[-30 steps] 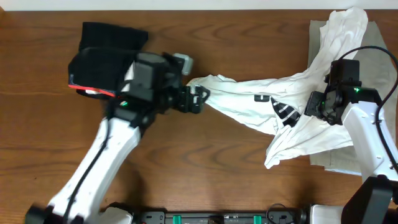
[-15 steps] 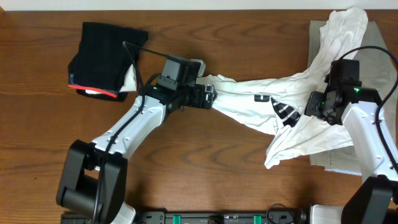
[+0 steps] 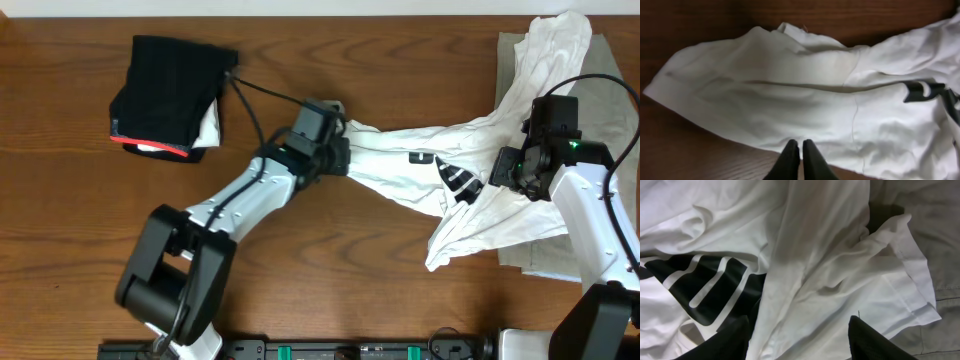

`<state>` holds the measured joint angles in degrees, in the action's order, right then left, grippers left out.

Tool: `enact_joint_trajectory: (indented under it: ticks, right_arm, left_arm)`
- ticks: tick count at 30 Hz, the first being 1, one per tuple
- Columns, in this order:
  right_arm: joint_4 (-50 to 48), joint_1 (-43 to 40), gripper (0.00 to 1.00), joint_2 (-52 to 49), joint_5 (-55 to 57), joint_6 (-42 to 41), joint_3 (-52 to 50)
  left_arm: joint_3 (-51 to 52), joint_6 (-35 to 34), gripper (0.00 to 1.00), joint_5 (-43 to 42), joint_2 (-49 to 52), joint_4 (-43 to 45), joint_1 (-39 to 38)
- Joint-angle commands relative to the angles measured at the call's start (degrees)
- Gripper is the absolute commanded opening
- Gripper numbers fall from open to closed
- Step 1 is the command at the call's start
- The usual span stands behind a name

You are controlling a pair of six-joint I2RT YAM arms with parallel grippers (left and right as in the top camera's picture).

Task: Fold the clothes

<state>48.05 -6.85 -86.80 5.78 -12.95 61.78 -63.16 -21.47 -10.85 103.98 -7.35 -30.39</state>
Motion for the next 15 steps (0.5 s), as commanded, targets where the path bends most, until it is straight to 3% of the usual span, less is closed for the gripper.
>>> enact_joint_trajectory:
  ticks: [1,15]
  right_arm:
    - [-0.1,-0.5,0.61,-0.2,0.0,0.6,0.7]
    - [-0.3,-0.5,0.62,-0.2,-0.2,0.6,0.7]
  left_arm:
    - [-0.8,-4.0,0.06,5.2,2.6,0.4,-1.0]
    - [-0.8,-7.0,0.06,5.6,9.5,1.7,-1.3]
